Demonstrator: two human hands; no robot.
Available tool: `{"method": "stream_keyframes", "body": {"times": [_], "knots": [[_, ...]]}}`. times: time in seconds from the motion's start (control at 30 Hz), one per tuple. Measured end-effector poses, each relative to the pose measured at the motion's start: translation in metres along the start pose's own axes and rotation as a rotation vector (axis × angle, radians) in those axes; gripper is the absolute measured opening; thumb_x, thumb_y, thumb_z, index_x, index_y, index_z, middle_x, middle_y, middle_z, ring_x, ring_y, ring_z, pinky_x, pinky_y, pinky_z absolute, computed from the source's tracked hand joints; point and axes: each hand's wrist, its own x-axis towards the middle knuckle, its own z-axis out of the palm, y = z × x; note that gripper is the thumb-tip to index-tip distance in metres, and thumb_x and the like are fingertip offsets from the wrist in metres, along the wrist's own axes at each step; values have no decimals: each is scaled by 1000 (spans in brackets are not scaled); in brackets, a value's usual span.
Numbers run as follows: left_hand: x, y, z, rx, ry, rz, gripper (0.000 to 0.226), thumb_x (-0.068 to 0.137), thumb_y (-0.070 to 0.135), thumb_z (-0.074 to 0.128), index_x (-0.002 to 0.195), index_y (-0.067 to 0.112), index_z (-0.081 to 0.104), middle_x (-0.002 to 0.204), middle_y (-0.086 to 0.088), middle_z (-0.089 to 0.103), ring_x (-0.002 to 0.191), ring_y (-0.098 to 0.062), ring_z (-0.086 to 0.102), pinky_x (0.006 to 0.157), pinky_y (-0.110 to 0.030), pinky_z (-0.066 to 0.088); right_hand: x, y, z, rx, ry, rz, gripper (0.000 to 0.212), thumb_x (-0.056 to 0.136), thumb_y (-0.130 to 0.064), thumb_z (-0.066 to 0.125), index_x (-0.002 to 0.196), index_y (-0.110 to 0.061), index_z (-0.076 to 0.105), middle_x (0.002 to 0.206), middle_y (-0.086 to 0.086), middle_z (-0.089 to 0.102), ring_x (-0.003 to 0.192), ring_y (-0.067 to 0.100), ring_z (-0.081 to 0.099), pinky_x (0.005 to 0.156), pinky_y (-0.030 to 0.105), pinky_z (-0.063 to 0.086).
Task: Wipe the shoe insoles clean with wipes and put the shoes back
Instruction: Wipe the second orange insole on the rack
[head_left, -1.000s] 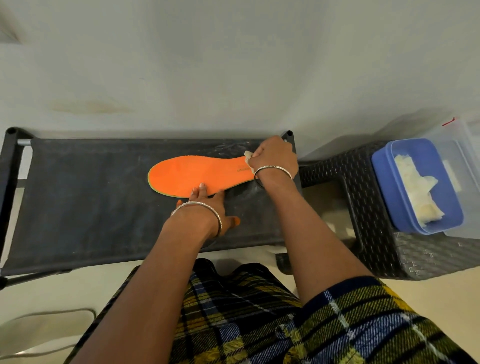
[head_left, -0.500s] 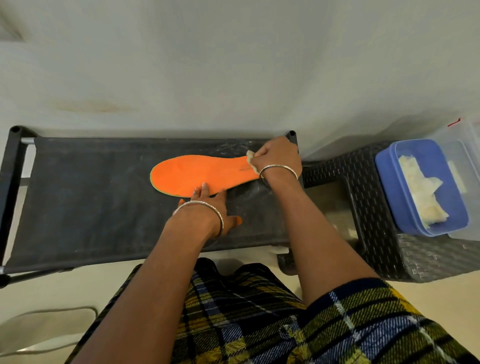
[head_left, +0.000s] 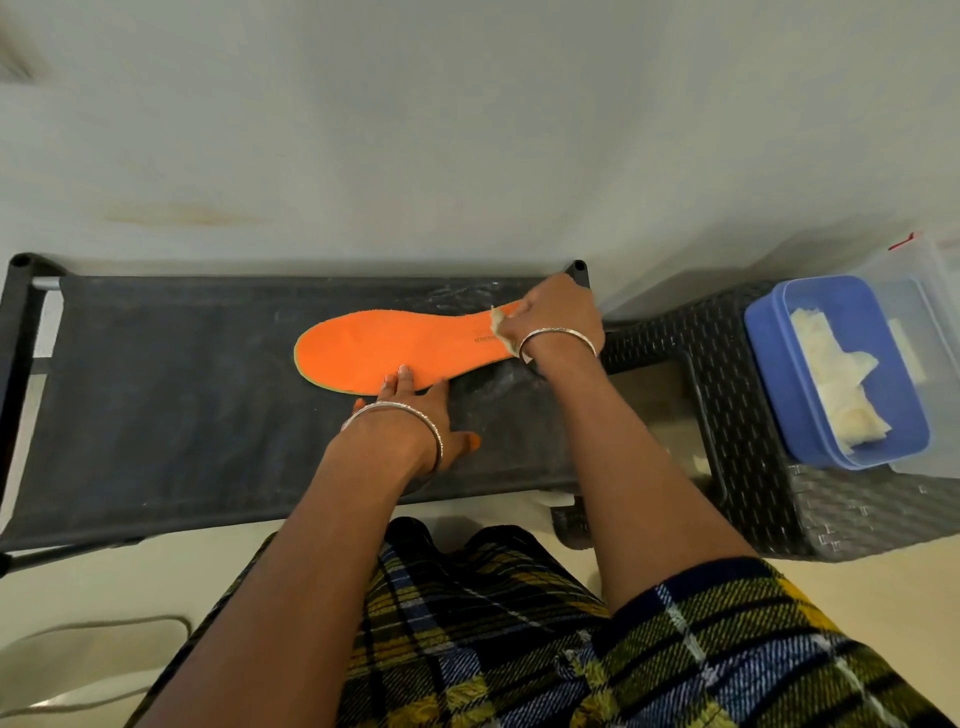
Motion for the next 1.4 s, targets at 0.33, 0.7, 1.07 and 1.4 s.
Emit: {"method": "stream_keyframes", "body": {"times": [0.33,0.7,1.07,1.4], "knots": [[1,2,1,-5,10,-7,86,92,61,47,154,34,-6,160,-15,-18,148,-35,-8,119,-53,11,-22,-29,17,19,-310,-224,16,69,-28,74,80,-17,78,86,2,75,84,22,70,80,37,60],[1,2,1,-19,11,-9,86,92,60,48,154,32,-4,160,-15,-19,148,-36,-8,119,-54,12,-18,-20,6,-102,-123,-202,37,78,-37,79,105,-13,72,110,12,70,103,31,67,86,37,56],[-1,1,0,-13,2,-4,85,92,61,46,154,30,-4,159,-15,-18,148,-36,-8,119,-54,11,-13,-7,-10,-143,21,-76,35,85,-29,73,114,-12,65,122,13,63,112,35,63,86,39,53],[-1,3,0,-38,8,-7,85,92,59,48,153,38,-7,159,-13,-20,148,-34,-11,119,-54,10,-31,-38,17,-50,-300,-317,15,70,-29,75,83,-22,79,91,0,75,87,21,69,80,37,59]]}}
